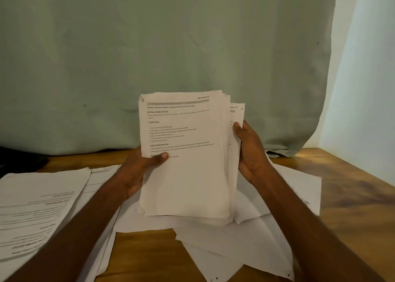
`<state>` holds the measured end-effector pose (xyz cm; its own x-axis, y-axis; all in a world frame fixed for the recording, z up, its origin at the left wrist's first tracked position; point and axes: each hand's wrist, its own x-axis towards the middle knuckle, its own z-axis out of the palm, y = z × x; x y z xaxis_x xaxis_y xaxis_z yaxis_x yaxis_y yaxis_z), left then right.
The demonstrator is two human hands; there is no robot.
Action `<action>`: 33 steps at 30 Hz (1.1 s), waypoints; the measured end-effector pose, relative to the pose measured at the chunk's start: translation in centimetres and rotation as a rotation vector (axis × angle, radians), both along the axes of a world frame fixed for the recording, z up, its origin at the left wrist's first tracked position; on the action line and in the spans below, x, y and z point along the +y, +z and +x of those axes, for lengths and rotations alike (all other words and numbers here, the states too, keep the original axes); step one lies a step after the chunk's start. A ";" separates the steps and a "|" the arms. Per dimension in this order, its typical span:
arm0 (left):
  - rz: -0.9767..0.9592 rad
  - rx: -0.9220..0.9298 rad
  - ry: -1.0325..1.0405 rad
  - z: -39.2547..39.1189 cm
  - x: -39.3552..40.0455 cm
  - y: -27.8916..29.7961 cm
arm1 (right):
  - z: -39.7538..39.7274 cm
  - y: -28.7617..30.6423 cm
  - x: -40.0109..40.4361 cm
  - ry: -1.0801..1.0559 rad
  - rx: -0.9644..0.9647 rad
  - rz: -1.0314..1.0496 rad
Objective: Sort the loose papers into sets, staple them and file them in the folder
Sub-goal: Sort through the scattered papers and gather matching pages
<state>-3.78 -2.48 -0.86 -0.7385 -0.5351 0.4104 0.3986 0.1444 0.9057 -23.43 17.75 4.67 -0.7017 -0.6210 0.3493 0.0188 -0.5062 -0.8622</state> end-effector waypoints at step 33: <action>-0.429 -0.558 0.441 19.0 16.6 -2.4 | 18.0 -4.0 11.6 -0.234 0.117 -0.024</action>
<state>15.19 14.16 -3.27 -0.6528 -0.7037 0.2804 -0.2667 0.5600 0.7844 -5.40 29.34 0.66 -0.7793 -0.4368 0.4494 -0.2006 -0.5055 -0.8392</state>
